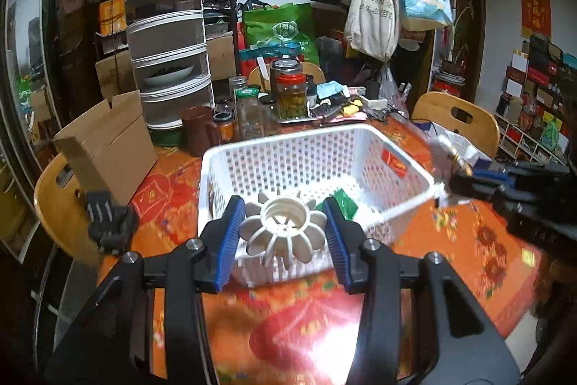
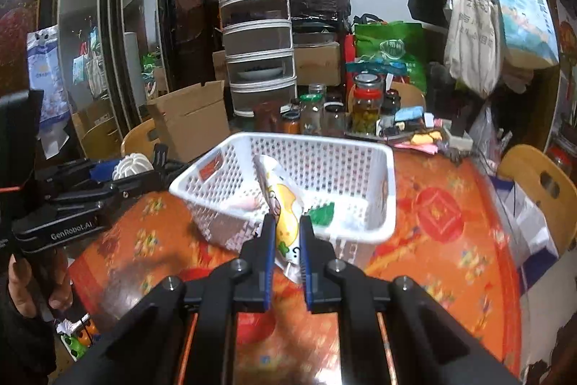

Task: Organize soft objects
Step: 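Carry the white cap and printed card into the basket while both tools release them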

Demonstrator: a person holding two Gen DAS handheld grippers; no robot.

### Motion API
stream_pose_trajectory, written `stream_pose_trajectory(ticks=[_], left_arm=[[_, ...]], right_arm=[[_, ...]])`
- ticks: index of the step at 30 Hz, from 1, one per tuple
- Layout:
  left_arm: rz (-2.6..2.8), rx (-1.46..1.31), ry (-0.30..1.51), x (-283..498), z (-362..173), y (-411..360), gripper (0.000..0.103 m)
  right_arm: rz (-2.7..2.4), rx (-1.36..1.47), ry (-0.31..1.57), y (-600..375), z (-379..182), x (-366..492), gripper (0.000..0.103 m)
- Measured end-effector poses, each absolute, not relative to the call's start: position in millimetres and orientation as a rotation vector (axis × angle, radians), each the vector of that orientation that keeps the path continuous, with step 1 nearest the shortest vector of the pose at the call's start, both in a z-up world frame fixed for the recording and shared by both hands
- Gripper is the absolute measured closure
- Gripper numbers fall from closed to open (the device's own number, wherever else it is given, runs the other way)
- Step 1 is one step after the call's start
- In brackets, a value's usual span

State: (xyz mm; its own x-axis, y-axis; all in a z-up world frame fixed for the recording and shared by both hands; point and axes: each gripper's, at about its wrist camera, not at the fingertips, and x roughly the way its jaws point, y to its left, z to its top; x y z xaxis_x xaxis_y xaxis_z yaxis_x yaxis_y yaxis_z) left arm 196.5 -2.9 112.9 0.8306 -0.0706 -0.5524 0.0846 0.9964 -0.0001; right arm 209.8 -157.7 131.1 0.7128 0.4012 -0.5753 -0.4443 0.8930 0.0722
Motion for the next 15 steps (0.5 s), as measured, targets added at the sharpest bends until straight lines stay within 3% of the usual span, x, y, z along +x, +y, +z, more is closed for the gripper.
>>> stream_pose_trajectory(ticks=[5, 15], left_arm=[[-0.084, -0.015, 0.715, 275.7, 111.6, 4.1, 0.061], [-0.061, -0.073, 0.949, 368.9, 41.0, 8.1, 0.061]], right_arm=[[0.429, -0.152, 0.707, -138.4, 125.1, 272.0, 0.092], [0.370, -0.210, 0.953, -123.4, 56.6, 345.9, 0.092]])
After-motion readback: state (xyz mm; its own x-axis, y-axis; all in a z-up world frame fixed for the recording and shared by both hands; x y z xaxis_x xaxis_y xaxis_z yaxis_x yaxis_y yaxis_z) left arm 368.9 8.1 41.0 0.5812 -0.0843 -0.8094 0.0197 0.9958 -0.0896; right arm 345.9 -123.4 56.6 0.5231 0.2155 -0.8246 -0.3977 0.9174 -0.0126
